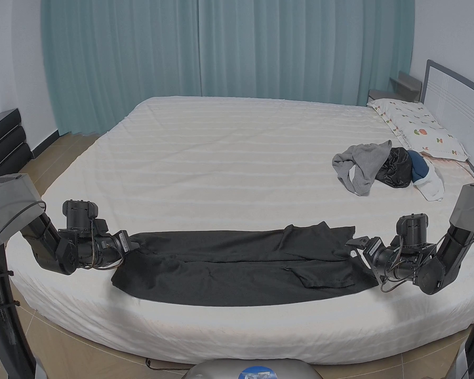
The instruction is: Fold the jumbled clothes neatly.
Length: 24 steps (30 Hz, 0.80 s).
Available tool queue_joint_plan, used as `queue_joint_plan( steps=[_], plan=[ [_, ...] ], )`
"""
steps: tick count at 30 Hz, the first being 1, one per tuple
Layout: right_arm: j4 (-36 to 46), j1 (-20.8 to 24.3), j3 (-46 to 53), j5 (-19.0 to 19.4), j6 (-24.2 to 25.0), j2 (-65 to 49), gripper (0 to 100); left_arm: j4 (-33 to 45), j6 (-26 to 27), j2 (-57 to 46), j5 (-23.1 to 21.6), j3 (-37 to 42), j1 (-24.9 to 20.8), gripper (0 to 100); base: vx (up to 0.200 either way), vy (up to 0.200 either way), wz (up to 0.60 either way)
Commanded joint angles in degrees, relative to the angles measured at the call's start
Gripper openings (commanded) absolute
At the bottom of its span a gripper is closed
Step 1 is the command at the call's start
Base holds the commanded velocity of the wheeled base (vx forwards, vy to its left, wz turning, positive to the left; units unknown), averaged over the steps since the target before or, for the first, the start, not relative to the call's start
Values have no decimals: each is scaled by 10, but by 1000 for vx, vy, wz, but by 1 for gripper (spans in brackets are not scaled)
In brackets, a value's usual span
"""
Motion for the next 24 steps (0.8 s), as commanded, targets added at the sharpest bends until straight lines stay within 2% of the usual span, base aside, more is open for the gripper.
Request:
queue_joint_plan(
  steps=[1, 8, 10, 11, 13, 19, 24],
  plan=[
    [0, 0, 0, 0, 0, -2, 100, 0, -26, -33, 1, 4, -24, 0, 0, -200, 0],
    [0, 1, 0, -1, 0, -3, 100, 9, -59, -75, 3, 1, -69, 0, 0, -200, 0],
    [0, 2, -1, -1, 0, -3, 100, 18, -59, -78, 12, -2, -86, 0, 0, -200, 0],
    [-1, 3, -1, -1, 0, -3, 100, 32, -59, -80, 27, -12, -110, 0, 0, -200, 0],
    [-1, 4, -1, -1, 0, -3, 100, 38, -59, -80, 33, -19, -119, 0, 0, -200, 0],
    [-1, 7, -1, -1, 0, -3, 100, 126, -73, -66, 83, -111, -182, 0, 0, -200, 0],
    [-1, 7, -3, -1, -1, -2, 100, 191, -102, -62, 90, -179, -216, 0, 0, -200, 0]
  ],
)
